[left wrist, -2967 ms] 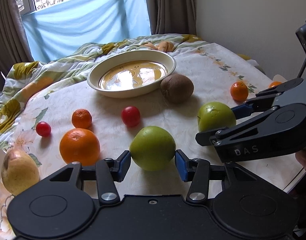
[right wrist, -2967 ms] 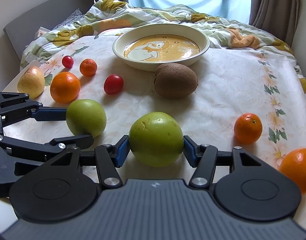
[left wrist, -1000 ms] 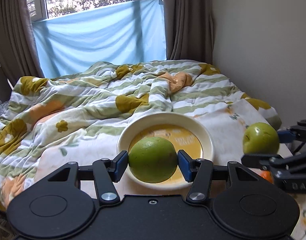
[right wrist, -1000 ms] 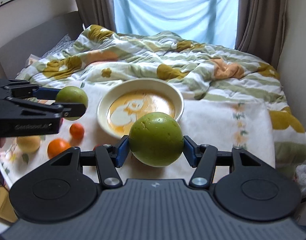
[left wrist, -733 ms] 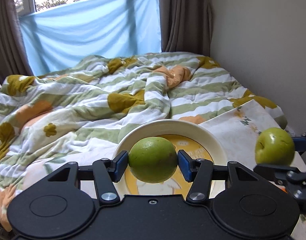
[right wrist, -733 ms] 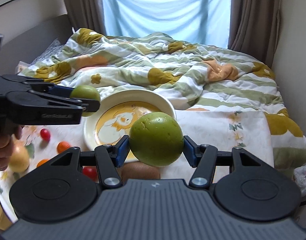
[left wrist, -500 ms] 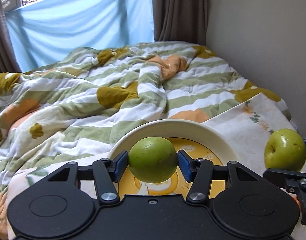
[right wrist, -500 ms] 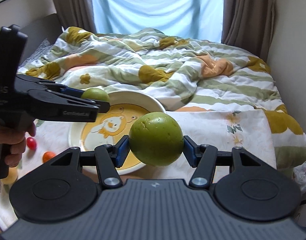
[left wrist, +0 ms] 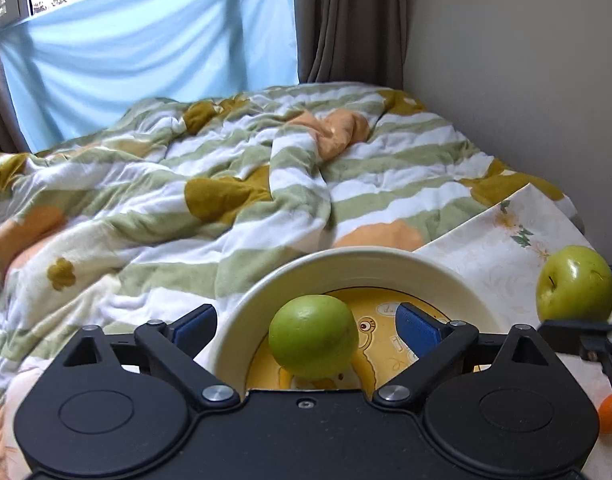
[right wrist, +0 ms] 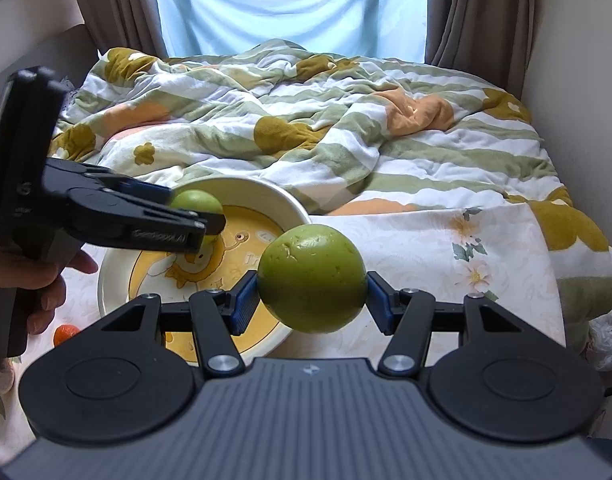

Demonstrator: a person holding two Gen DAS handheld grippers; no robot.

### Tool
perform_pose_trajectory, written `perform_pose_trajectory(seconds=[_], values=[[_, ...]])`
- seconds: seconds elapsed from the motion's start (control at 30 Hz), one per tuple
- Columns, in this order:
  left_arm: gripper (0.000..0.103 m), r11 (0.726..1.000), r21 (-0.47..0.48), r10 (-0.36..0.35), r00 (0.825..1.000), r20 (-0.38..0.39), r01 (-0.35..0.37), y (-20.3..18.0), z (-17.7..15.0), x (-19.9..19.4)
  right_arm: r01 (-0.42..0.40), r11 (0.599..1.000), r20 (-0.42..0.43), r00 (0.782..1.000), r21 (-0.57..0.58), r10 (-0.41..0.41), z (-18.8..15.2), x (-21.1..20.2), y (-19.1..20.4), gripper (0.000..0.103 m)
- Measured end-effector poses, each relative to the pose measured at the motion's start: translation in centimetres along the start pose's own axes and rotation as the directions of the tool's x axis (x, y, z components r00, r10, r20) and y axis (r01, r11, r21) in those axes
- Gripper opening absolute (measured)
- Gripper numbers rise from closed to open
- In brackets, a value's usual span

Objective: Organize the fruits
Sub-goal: 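Lower both green fruits into the bowl and open both tools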

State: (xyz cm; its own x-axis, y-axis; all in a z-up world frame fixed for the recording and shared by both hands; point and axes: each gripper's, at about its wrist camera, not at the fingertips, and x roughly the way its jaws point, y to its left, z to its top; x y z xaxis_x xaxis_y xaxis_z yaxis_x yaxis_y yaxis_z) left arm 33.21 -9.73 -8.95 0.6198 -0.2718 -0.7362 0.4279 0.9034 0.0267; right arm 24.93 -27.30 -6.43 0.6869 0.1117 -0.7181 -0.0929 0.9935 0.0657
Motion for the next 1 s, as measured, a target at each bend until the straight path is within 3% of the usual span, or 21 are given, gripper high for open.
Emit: perform_pose_trajectory(seconds=[0.27,0.47,0.73,1.0], values=[[0.098,0.999,-0.052,0.017,1.0,-0.006,-0.017,1.5,-1.2,-3.5,-0.011,0.999,-0.015,1.0,-0.038,0.011,0.5,0.5,0.0,0.072],[0.098,0.997,-0.057,0.047,0.999,0.002,-0.047,1.6,-2.3,-5.8,-0.071,0.992,-0.018,0.997,-0.106,0.07,1.8,2.4,1.8,0.072],[0.099,0.994,-0.081,0.078,0.997,-0.013,-0.079,2.4,-3.6,-6.6,-0.134,0.973,-0.033,0.991,-0.189,0.13,2.5,6.8,4.1,0.072],[0.099,0.992,-0.098,0.083,0.996,-0.026,-0.085,2.6,-4.9,-7.0,-0.137,0.975,-0.043,0.99,-0.174,0.131,2.6,8.5,4.3,0.072]])
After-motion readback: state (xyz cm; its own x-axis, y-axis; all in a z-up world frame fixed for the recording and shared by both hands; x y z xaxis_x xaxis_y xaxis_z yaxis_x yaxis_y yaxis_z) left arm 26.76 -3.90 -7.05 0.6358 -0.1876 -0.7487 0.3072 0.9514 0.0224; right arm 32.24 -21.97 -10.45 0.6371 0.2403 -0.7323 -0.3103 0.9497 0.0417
